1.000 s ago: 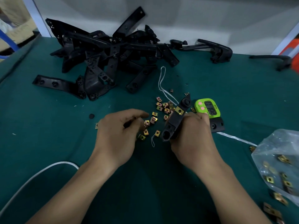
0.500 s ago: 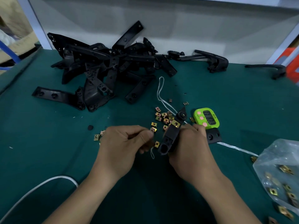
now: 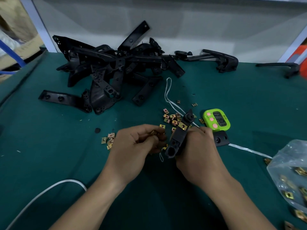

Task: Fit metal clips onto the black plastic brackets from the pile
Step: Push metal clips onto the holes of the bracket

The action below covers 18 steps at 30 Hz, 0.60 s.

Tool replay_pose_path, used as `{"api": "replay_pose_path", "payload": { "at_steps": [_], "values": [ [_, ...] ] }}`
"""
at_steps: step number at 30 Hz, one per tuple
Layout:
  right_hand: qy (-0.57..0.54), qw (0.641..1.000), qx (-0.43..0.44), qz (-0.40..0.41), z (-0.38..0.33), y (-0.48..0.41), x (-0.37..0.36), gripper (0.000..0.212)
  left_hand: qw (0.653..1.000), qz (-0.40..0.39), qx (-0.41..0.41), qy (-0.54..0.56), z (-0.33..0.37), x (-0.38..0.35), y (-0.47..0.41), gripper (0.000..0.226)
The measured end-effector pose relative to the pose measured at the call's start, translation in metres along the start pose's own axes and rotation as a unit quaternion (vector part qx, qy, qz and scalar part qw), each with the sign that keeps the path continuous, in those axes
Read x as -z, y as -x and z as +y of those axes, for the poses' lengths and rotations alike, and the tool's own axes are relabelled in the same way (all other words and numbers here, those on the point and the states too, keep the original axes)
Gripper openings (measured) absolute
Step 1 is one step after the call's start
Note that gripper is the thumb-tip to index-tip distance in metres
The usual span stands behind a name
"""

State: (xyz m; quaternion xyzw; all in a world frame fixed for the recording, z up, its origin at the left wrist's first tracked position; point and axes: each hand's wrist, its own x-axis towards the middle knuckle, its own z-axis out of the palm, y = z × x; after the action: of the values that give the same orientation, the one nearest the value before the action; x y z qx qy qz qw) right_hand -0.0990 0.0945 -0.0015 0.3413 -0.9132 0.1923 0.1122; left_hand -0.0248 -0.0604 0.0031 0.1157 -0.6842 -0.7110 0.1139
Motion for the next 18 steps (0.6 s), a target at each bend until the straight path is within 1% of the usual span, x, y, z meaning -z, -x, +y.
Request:
{"api": "replay_pose_path", "payload": {
  "at_steps": [2, 6, 8, 11, 14, 15, 18],
  "values": [
    [-0.006, 1.0, -0.005, 0.0, 0.0003, -0.0008, -0.0004, 0.043, 1.0, 0.001, 0.0, -0.007, -0.0014, 0.0001, -0.0005, 0.03],
    [0.014, 1.0, -0.004, -0.001, 0.0008, -0.0014, -0.0012, 0.044, 0.998, 0.0, -0.023, -0.05, -0.0008, 0.0014, 0.0006, 0.016],
    [0.027, 1.0, -0.004, -0.009, 0.0013, -0.0006, -0.0021, 0.044, 0.998, -0.006, -0.018, -0.057, 0.0003, 0.0019, 0.0021, 0.011],
    [0.02, 1.0, -0.002, 0.004, 0.0004, -0.001, -0.0017, 0.047, 0.997, 0.003, -0.021, -0.072, 0.0004, 0.0037, 0.0031, 0.024],
    [0.004, 1.0, 0.002, 0.018, -0.0014, -0.0012, -0.0007, 0.043, 0.996, 0.028, -0.026, -0.084, 0.0017, 0.0021, 0.0026, 0.014],
    [-0.002, 1.0, -0.001, 0.017, -0.0017, -0.0014, -0.0003, 0.041, 0.995, 0.036, -0.025, -0.091, 0.0019, 0.0009, 0.0024, 0.015],
    [-0.003, 1.0, -0.005, 0.003, -0.0015, -0.0012, 0.0005, 0.037, 0.992, 0.058, -0.03, -0.107, 0.0017, -0.0008, 0.0034, 0.03]
  ]
}}
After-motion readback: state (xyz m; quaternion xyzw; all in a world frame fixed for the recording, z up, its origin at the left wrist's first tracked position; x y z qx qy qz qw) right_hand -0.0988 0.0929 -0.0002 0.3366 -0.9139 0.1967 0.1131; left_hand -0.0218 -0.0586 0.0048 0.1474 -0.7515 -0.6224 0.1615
